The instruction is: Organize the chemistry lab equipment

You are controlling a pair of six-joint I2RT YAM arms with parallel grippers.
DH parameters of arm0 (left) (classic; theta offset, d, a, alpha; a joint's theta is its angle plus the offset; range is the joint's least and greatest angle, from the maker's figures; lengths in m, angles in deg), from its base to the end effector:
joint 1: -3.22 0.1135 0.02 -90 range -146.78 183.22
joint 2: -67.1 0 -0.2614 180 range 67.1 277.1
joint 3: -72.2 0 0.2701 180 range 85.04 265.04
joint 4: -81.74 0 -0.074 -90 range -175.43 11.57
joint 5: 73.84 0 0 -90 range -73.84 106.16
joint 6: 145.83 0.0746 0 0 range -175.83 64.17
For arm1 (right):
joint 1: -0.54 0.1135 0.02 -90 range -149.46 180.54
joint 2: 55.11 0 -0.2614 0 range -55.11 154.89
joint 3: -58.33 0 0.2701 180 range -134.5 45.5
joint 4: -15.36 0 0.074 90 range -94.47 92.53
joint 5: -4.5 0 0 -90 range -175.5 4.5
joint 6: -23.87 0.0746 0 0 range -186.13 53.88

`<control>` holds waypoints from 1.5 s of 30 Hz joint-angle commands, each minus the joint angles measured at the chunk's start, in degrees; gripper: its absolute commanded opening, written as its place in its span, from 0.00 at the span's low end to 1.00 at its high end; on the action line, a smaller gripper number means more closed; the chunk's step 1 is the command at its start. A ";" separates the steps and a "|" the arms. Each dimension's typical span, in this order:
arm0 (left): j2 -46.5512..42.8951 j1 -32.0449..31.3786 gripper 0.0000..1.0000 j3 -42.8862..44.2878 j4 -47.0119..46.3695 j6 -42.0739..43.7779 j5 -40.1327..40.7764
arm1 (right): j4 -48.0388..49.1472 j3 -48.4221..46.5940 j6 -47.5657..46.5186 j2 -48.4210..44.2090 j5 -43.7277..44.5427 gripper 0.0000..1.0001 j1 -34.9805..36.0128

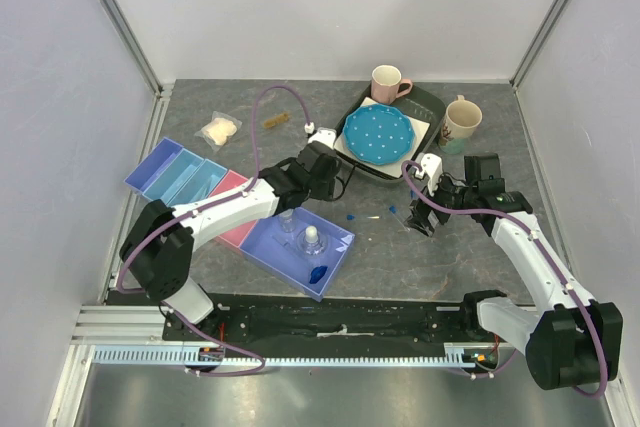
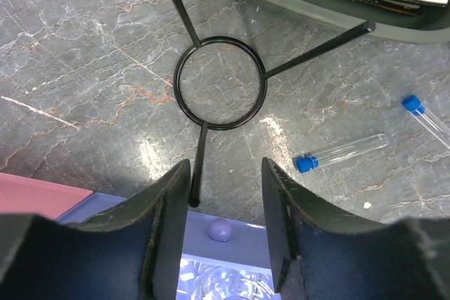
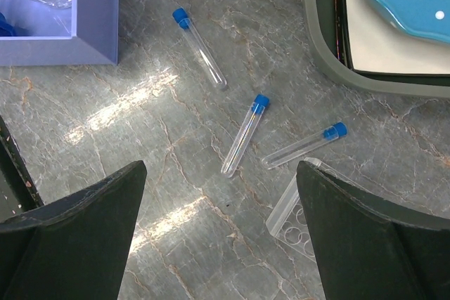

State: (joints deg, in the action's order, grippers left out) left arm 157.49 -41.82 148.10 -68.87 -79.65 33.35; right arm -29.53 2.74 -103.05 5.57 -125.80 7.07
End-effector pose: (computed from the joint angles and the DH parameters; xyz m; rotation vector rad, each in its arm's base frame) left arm 0.2898 -0.2590 0.2066 0.2786 2.2924 -0.2674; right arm 0.2381 0.0758 0.2172 -1.1057 1.9674 0.5786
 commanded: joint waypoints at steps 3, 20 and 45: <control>3.47 -2.51 0.47 6.01 5.41 -0.36 8.91 | 0.15 -0.04 -1.31 0.13 -1.28 0.96 -0.28; 8.40 -2.60 0.06 12.25 9.81 2.01 10.32 | -0.11 -0.04 -1.57 0.31 -1.10 0.96 -0.37; -17.67 3.37 0.02 11.38 13.75 7.82 13.57 | -0.38 -0.04 -1.83 -0.13 -0.93 0.97 -0.28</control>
State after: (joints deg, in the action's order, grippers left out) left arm 148.02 -42.24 160.15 -56.63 -72.39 44.06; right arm -29.72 2.74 -103.80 5.83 -125.78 7.05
